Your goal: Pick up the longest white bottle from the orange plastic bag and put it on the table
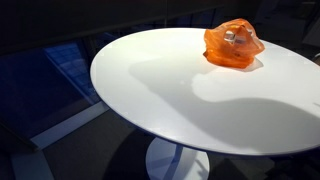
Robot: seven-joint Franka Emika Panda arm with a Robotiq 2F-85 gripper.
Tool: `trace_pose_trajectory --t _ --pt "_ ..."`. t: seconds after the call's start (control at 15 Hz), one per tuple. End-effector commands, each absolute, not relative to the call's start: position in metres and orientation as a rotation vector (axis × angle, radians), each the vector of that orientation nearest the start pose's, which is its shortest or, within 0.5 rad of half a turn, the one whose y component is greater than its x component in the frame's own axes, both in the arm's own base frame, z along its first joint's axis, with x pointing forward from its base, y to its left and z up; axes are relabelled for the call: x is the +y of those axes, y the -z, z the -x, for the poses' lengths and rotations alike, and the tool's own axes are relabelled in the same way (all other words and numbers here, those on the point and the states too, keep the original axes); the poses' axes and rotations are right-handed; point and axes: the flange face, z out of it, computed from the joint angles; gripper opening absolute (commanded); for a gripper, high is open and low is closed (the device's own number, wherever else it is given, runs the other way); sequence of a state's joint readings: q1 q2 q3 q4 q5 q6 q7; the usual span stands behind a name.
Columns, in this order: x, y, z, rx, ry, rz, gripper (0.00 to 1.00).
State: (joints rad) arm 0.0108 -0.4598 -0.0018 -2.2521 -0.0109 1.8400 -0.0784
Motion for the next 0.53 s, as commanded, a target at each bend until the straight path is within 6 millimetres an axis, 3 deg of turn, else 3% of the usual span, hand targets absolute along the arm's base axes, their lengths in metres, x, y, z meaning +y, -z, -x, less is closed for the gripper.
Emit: trace_pose_trajectory --t 0.0,0.47 --pt "-0.004 -0.533 -0.459 -0.116 0.121 3.139 1.00" --pt "-0.017 -0.473 -0.507 -0.116 0.161 3.121 1.00"
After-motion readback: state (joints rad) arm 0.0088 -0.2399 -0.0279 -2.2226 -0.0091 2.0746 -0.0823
